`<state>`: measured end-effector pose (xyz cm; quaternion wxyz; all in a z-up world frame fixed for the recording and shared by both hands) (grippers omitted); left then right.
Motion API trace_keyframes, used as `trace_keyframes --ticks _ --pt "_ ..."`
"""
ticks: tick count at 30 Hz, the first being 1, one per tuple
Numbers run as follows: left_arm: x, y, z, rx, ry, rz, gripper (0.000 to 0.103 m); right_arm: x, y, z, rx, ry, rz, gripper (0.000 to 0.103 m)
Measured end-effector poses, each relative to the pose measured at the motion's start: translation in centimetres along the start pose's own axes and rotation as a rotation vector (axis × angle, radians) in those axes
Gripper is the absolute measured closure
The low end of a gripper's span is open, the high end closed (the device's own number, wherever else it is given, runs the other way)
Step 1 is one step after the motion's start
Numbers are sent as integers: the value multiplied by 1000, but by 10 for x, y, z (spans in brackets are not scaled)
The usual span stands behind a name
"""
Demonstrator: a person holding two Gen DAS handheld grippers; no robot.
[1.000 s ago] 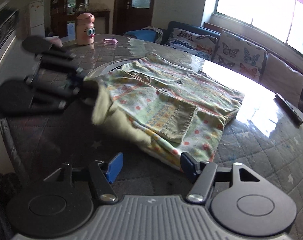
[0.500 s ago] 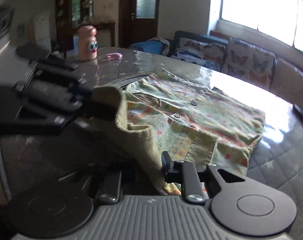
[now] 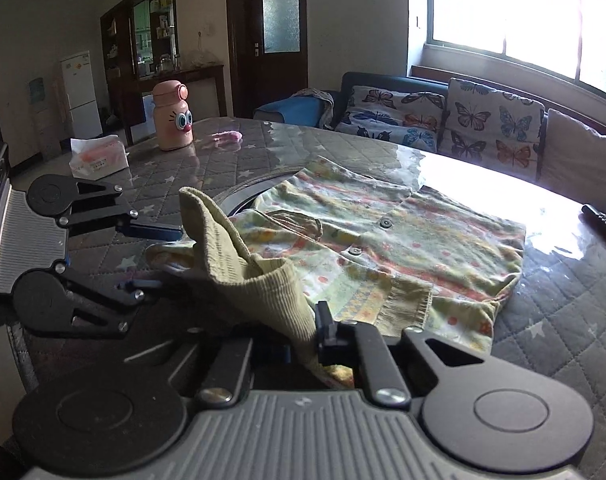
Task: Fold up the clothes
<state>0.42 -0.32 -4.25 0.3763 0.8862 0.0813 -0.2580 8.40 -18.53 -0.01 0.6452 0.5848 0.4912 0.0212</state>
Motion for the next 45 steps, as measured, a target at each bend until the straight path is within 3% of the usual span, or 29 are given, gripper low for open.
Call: trace_keyframes --ticks 2,4,14,19,28,33,40,41,45 --pt "-3 -1 -2 5 -1 8 87 -4 0 -1 1 0 8 94" --pt "-9 -2 -3 3 -3 21 94 -10 -1 -3 0 6 14 95" --pt "-97 5 7 -39 -135 94 97 -89 -14 -29 -33 95 -9 95" --pt "-107 15 1 -64 -175 95 97 -102 -5 -28 -26 123 -44 96" --pt "-47 49 -55 -136 -128 96 97 -52 63 18 13 100 -39 96" --pt "14 58 -82 -178 -137 31 97 1 93 45 41 68 -76 96" --pt "94 46 -90 -231 -155 -95 97 79 92 78 136 -5 -106 93" --pt "99 43 -89 -242 -153 -108 97 86 88 82 157 -28 -92 83" --pt "114 33 -86 -271 -136 -148 93 78 76 91 192 -75 -45 80"
Point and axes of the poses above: each gripper's, at about its wrist camera, not at the fingertips, and x roughly the way its jaws point, z to its right, y to its top, the point moved 3 cm from there along x, roughly the way its jaws point, and after that the axes turned 10 degrees about x, right-handed, at the moved point
